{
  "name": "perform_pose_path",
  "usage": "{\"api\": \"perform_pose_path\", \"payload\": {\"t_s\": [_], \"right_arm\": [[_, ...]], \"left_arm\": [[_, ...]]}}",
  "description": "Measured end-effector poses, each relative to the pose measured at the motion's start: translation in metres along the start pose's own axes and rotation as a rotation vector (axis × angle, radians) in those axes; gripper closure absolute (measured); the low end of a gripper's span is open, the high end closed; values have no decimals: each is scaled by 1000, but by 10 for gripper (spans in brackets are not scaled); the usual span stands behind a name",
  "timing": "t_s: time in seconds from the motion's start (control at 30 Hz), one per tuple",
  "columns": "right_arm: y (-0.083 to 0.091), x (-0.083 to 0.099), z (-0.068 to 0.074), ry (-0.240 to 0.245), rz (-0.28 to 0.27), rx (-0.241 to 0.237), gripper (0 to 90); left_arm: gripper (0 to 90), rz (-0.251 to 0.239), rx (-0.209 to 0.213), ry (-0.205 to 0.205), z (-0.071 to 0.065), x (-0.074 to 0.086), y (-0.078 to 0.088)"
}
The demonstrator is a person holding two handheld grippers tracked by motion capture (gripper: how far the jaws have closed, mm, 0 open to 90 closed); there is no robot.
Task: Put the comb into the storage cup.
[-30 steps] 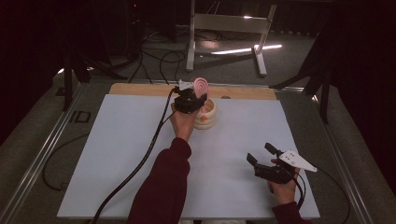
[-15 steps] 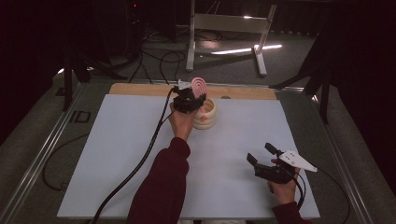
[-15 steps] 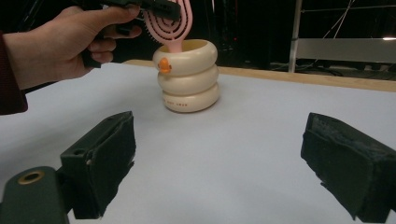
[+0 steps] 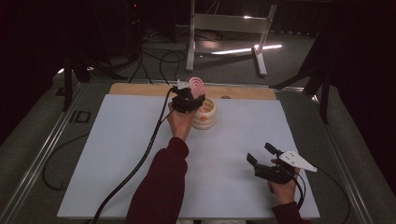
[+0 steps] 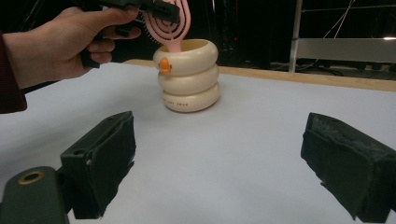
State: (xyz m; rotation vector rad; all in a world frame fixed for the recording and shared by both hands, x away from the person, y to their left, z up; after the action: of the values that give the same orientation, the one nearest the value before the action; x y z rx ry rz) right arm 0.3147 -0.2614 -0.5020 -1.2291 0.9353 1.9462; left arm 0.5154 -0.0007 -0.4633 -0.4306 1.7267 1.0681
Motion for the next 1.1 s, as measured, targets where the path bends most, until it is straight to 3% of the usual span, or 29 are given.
{"api": "perform_pose_path", "payload": {"t_s": [0.77,1.1], "right_arm": [[0,0,0,-2,-1,1,99],[0,0,0,-1,-2,0,99]], "left_arm": [[468,40,-13,19,10,11,1],[415,58,-20,-6,8,15,1]]}}
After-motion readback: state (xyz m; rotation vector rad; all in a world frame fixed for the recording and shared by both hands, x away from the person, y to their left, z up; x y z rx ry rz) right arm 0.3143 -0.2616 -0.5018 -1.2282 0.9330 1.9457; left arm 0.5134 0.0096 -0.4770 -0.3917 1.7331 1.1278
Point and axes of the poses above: each handheld gripper's, and its own axes: y roughly backward along the jaws, x roughly out of its underside, z roughly to its left, the point moved 6 cm from there along -y, roughly forward along the jaws, and after that the axes turned 11 degrees about -y, right-handed, at the moved point
